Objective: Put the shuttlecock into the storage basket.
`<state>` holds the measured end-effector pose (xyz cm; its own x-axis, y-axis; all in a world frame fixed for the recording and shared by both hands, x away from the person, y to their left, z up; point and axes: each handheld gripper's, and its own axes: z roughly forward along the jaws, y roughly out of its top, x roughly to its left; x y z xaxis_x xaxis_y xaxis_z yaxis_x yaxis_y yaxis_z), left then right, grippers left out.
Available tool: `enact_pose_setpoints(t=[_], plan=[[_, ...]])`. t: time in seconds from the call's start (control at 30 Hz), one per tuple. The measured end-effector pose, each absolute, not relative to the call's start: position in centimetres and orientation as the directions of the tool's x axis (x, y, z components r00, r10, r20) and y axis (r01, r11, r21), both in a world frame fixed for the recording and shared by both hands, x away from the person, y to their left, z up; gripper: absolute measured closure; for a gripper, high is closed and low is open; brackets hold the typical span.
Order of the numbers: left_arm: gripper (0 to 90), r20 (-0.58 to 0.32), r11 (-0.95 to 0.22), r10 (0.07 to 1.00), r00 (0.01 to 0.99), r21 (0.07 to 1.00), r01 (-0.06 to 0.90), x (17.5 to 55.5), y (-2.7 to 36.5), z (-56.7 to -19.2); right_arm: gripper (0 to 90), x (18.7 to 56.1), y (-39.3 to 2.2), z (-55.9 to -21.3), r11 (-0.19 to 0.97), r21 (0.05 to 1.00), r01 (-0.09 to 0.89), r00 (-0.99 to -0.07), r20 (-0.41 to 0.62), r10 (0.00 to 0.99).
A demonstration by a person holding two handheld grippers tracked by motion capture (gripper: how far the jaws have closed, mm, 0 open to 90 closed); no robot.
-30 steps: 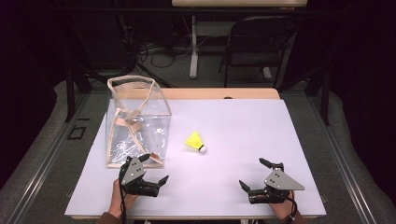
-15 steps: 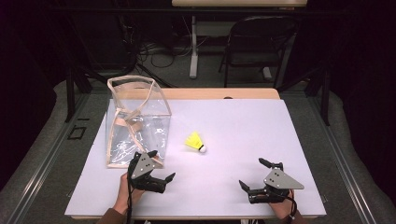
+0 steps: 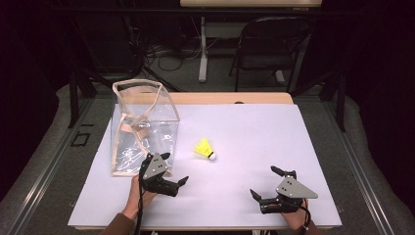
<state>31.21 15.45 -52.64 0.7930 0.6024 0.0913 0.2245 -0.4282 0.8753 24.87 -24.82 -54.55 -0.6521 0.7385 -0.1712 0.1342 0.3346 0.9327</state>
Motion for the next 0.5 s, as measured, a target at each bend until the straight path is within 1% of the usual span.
enact_pose_setpoints(t=[0.5], plan=[[0.0, 0.07, -0.442, 0.572, 0.817, 0.866, 0.235, 33.3, 13.9, -51.5, 0.0, 25.1, -24.8, -54.7, 0.332, 0.932, 0.143, -0.653, -0.163, 0.74]])
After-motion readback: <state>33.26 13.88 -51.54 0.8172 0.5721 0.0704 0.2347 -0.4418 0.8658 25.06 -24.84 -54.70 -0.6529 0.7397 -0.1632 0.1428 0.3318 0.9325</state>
